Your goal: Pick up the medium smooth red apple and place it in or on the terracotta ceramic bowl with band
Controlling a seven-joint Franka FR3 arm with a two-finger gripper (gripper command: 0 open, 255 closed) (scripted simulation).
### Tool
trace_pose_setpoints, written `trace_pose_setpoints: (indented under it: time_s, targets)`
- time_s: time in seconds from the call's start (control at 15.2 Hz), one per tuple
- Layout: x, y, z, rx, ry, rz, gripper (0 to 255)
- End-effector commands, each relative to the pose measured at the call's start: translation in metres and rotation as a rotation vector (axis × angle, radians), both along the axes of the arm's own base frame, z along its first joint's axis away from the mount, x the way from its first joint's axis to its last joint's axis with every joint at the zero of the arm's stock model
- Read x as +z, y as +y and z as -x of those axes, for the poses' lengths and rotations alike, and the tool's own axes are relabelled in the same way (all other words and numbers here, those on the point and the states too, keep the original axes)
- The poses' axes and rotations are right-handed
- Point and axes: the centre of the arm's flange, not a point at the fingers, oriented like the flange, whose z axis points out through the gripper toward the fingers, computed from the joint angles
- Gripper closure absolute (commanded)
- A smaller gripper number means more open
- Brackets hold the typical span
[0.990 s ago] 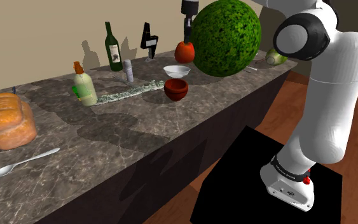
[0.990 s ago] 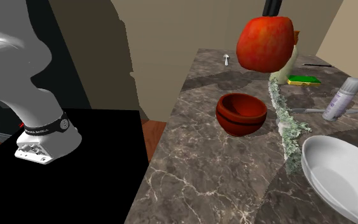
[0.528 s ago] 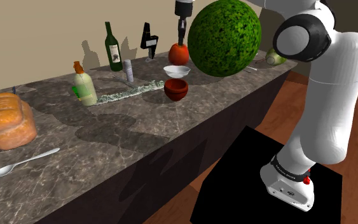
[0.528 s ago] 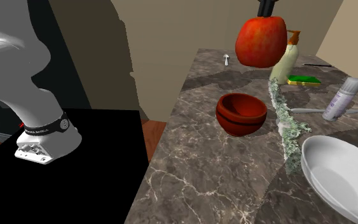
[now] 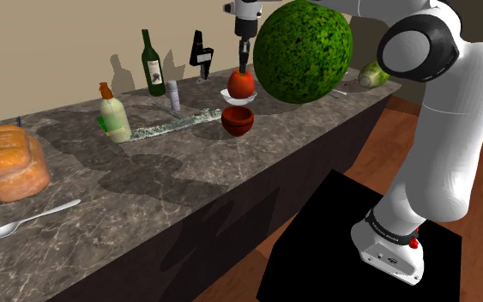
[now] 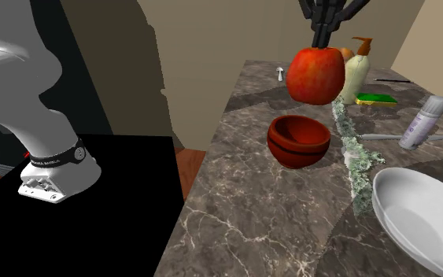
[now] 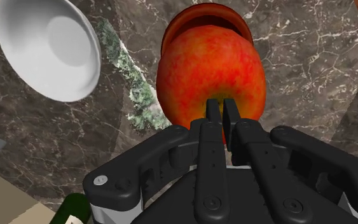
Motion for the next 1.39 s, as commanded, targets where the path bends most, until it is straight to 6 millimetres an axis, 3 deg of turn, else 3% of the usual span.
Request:
trace_pose_setpoints:
  time_s: [0.0,0.86,1.32]
  targets:
    - [-0.010,0.000,0.001,0.000,-0.001,0.000,255]
    - [-0.079,0.000,0.001,0.000,-0.001,0.000,255]
    - [-0.079,0.000,0.001,0.000,-0.001,0.000,255]
